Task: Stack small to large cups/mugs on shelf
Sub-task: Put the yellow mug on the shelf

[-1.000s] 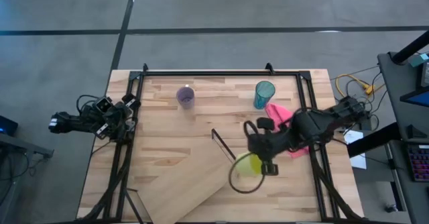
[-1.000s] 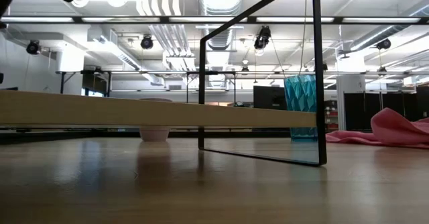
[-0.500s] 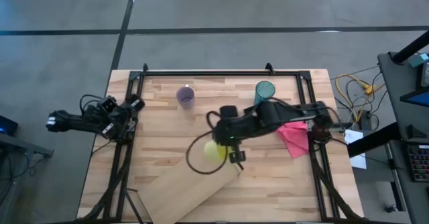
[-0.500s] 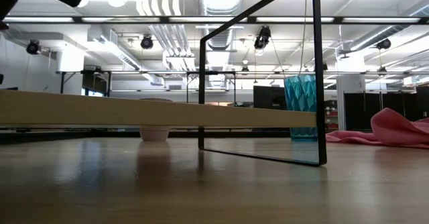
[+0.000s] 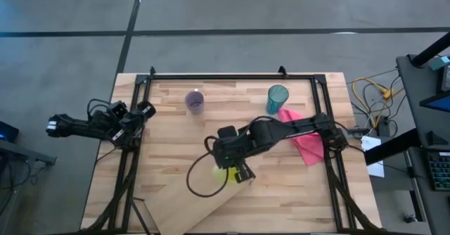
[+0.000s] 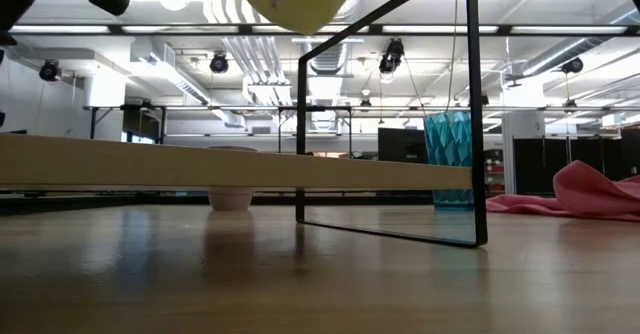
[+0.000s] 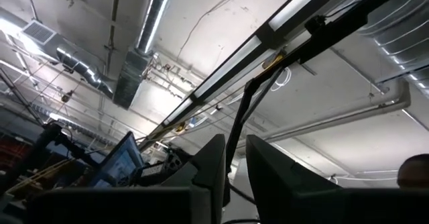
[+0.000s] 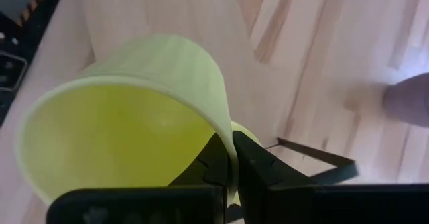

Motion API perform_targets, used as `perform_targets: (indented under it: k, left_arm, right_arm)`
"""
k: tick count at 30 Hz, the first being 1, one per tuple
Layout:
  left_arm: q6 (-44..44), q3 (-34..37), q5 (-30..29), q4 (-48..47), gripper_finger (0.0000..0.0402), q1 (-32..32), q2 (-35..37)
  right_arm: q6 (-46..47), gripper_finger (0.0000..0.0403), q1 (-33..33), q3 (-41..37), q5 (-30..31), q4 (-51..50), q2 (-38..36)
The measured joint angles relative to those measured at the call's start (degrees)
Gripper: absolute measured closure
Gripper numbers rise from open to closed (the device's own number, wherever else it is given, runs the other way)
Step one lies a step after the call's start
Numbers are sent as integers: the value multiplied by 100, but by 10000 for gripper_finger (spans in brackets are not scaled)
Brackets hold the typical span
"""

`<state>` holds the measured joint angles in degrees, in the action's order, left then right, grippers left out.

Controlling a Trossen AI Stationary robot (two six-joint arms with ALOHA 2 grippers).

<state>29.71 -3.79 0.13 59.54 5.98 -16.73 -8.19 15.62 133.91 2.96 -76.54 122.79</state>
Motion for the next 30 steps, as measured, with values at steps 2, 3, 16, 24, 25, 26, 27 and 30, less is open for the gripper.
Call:
perform_targets:
  k: [2,3,16,24,25,26,27,30]
  left_arm:
    - [2,-2,-68,-8,354,-1,-36]
    - [6,-3,-73,-15,354,0,-55]
    - [13,-31,-71,-6,354,-1,-522]
    - [11,-31,-69,-3,354,0,-686]
    - [11,-31,-69,-5,354,0,-688]
    - [11,-31,-69,-7,354,-2,-686]
    - [11,-31,-69,-5,354,0,-686]
    - [9,-31,-69,-8,354,0,-673]
  right_arm:
    - [0,394,4,0,-14,-86,127]
    - [0,394,0,-6,-12,-108,201]
    - [130,394,-32,-11,5,-58,860]
    - [256,372,-58,-11,2,-62,1034]
    - [233,369,-57,-9,3,-51,1033]
    - [219,366,-57,-9,4,-48,1033]
    - [216,363,-62,-9,4,-49,1033]
    - [216,356,-68,-9,4,-47,1031]
